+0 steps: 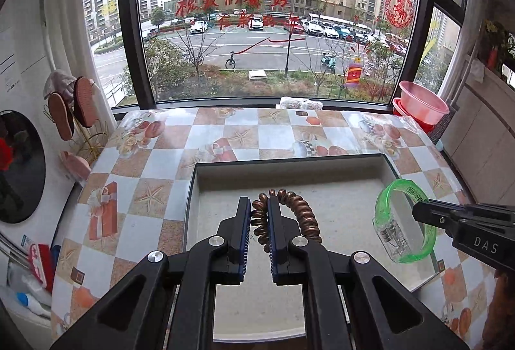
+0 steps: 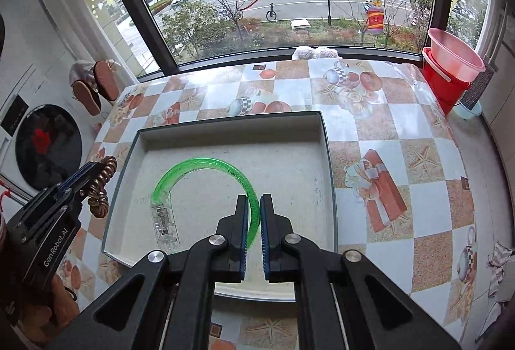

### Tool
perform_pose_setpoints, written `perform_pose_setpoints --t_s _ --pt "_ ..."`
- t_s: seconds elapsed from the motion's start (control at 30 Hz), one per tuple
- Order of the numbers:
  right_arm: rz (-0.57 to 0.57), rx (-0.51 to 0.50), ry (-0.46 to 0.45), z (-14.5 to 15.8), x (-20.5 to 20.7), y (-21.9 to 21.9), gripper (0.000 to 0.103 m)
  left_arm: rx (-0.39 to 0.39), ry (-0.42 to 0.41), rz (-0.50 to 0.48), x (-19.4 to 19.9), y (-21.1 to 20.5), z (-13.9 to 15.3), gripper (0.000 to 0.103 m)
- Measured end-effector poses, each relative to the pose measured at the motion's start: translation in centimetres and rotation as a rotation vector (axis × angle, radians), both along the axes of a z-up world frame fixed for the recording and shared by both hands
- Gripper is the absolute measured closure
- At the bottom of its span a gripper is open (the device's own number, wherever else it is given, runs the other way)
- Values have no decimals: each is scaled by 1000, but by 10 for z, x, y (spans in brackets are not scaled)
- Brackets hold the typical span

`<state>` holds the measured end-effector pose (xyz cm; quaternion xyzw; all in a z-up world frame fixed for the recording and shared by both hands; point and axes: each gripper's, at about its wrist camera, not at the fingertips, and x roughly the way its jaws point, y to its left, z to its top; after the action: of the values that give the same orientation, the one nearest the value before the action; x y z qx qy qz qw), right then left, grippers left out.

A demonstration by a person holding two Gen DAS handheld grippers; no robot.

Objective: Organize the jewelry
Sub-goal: 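Place the bangle in the grey tray with right tool while left tool drops the hair tie, then withdraw both open tools from the tray back over the jewelry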

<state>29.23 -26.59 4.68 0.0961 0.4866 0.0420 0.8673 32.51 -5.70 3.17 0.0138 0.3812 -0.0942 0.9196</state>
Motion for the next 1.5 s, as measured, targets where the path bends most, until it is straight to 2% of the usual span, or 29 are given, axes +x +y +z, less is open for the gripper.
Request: perform_pose_setpoints --t_s 0.3,0.53,0.67,0.77,0.83,0.9,0.93,0.97,1.0,1.03,1.07,1.1,1.27,1.3,1.33,1.47,1.5 --pt "-12 -23 67 -60 35 -4 95 78 80 -8 28 -19 -53 80" --pt "-9 -39 98 -80 40 -2 94 163 95 -16 30 -30 -71 80" --pt "-6 -54 91 -80 38 1 93 193 104 14 30 -31 -75 80" --pt "-9 -15 95 -78 37 -3 84 184 117 23 27 -30 -71 80" --pt "-20 35 84 -74 35 -6 63 169 100 15 22 -28 -63 80" --pt "-21 60 57 -66 30 -7 54 161 74 13 16 -27 -54 80" --pt "-16 65 42 -61 27 -7 54 154 66 12 13 -27 -49 79" --pt "-8 68 32 -56 24 -6 53 148 59 11 10 -26 -45 74" --pt "-2 72 25 -51 20 -4 49 138 52 11 6 -24 -40 39" --pt "0 79 17 -46 16 -3 44 126 38 17 2 -22 -35 15" --pt "-1 91 8 -42 12 -3 43 108 6 23 -6 -19 -29 0" --pt "-3 108 -1 -37 7 -3 41 95 -29 23 -14 -16 -22 0" --pt "-4 153 -22 -19 -23 -3 32 101 -52 -5 -44 -13 -3 0" --pt "0 156 -29 -16 -31 -3 24 98 -59 -7 -51 -11 0 0" --pt "3 158 -37 -12 -38 -2 21 97 -66 -8 -58 -9 3 0" --pt "1 182 -66 0 -73 -3 19 99 -59 -14 -88 -3 9 0" --pt "-4 193 -69 2 -83 -3 15 92 -53 -12 -95 0 10 0"
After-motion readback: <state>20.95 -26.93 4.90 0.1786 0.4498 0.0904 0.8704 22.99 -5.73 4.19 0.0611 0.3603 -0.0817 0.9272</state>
